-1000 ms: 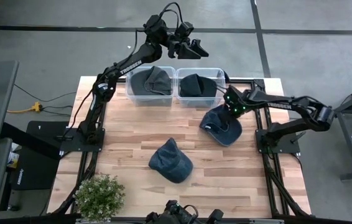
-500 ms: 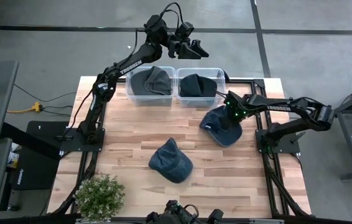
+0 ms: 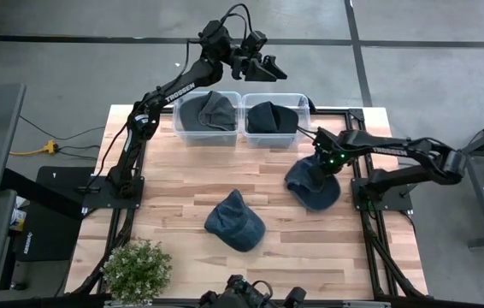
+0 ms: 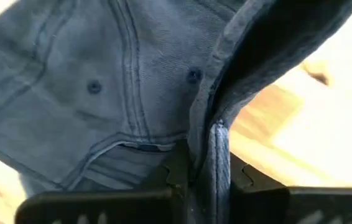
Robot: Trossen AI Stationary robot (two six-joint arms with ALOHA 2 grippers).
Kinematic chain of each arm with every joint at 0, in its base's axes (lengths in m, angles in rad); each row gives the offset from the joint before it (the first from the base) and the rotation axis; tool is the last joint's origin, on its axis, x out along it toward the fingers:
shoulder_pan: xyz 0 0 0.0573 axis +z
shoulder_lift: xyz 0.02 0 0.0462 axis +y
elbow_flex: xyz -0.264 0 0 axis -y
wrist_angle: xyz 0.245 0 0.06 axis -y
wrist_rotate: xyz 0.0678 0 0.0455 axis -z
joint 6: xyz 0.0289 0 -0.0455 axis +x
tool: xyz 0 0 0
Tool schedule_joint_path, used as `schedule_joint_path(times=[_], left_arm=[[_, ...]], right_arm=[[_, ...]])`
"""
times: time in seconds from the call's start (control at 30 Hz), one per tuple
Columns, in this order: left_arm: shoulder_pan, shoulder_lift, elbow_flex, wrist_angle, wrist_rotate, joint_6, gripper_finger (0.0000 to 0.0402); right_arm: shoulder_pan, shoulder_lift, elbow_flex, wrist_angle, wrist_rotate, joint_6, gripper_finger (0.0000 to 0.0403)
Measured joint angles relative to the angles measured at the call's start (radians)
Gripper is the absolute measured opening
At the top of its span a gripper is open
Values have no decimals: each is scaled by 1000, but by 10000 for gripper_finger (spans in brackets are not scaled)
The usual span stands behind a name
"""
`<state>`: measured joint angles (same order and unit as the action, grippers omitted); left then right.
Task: Pick & Place hat
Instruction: Put the top blue cap into the right transparent bin
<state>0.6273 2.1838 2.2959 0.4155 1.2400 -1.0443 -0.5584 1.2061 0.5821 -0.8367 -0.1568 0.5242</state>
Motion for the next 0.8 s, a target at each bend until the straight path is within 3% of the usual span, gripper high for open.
schedule_joint_path(times=[0.17, 0.37, 0.67, 0.8], left_arm=[[0, 0, 0, 0, 0, 0, 286], [0, 0, 0, 0, 0, -8, 286], [1, 0, 0, 1, -1, -10, 286], [11, 0, 0, 0, -1, -10, 286]], right_arm=[[23, -131, 8, -116, 9, 19, 28], [56, -241, 144, -330, 110, -18, 28], [83, -215, 460, -519, 341, -262, 28], [83, -171, 604, -568, 391, -371, 28]])
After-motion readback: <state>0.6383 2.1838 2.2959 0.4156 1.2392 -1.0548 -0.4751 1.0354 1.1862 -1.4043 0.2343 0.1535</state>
